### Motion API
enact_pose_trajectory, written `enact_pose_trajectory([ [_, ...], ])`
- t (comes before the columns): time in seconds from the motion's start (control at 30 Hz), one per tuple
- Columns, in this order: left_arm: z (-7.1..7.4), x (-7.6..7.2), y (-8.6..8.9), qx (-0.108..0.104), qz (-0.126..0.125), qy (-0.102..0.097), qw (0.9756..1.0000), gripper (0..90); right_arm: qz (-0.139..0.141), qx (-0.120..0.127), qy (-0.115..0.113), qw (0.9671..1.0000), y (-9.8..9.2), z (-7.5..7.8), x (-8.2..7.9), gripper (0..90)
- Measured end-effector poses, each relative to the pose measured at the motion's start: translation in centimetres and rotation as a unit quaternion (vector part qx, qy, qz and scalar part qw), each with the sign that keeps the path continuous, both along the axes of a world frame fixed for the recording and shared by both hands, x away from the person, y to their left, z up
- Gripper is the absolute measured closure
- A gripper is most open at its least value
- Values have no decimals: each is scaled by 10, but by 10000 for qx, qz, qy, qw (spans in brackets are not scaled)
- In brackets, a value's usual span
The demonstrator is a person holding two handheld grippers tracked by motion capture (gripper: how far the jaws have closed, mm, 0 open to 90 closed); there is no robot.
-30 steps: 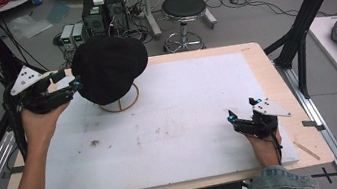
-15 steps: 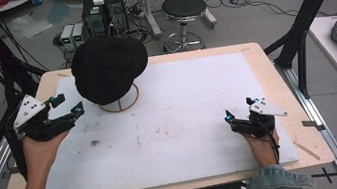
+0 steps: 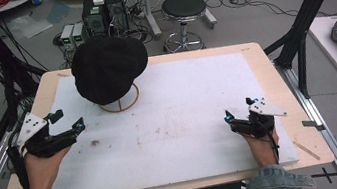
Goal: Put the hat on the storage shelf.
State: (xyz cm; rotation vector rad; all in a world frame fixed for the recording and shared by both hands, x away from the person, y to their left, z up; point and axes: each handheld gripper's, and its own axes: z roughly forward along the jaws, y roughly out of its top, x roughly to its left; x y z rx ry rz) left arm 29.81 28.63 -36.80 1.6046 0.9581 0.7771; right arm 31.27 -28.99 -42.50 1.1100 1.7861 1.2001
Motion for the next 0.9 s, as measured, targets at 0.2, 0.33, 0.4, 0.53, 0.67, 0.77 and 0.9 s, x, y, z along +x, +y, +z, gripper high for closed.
enact_pose_trajectory([
  [0.2,-9,-5,2,43,78,17,10000,212,-10,1,-3,10000,1,0,0,135],
  [0.33,-15,-8,3,16,104,26,9999,196,3,-21,6,10000,0,0,0,134],
  [0.4,-18,-9,3,-3,116,28,9999,193,4,-10,30,10000,1,0,0,134],
  [0.53,-25,-12,3,-10,115,36,9999,190,4,-14,32,10000,1,-1,0,134],
  [0.67,-32,-12,3,36,99,60,9999,190,-1,-23,30,10000,1,-1,1,134],
  [0.77,-35,-12,3,49,90,70,9999,191,-8,-25,25,10000,1,-1,1,134],
  [0.9,-40,-11,4,41,78,107,9999,190,12,-42,43,10000,1,-1,1,134],
])
